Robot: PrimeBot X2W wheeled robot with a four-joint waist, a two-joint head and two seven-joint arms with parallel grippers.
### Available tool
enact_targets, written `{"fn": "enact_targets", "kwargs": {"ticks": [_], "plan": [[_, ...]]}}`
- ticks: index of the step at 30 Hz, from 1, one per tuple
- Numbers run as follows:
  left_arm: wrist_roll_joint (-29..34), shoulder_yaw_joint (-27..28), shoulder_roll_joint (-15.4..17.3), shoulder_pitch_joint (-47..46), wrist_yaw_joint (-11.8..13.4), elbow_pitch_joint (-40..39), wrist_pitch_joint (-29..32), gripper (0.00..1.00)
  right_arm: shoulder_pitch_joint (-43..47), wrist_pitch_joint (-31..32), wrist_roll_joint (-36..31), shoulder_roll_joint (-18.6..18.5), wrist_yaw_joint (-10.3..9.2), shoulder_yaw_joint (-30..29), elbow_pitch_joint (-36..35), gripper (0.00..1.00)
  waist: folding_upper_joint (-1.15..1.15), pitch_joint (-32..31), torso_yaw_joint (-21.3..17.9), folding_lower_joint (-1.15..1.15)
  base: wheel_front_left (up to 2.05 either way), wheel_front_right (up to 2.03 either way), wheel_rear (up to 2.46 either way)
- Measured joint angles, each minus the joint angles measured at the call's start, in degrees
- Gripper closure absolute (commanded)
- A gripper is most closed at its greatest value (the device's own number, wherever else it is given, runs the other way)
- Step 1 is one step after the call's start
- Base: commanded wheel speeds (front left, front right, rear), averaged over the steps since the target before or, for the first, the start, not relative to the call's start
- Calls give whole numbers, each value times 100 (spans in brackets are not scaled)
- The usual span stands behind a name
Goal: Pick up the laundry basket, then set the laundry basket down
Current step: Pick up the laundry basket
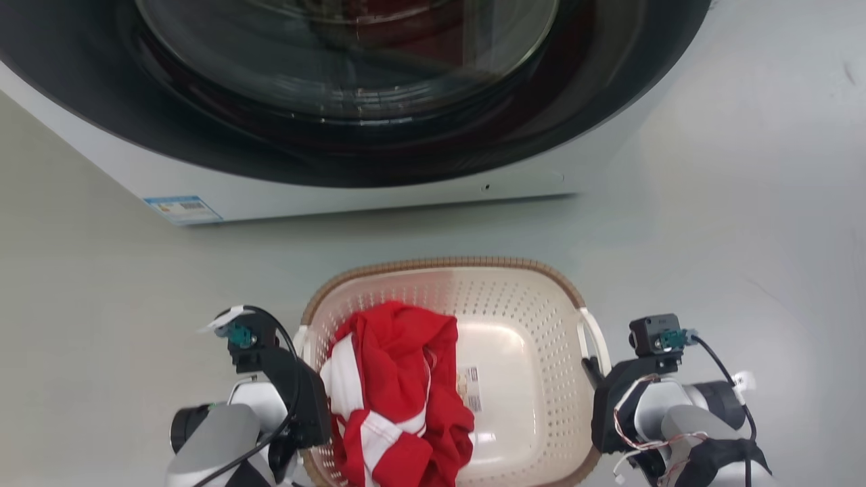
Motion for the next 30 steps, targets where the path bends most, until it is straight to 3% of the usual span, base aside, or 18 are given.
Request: {"fn": "enact_targets", "kwargs": {"ticks": [30], "plan": [[-1061, -584, 62, 1148, 8, -120, 1110, 100, 1014, 958, 748, 4, 0, 396, 11, 100, 0, -2066, -91, 0, 0, 0, 0]]}}
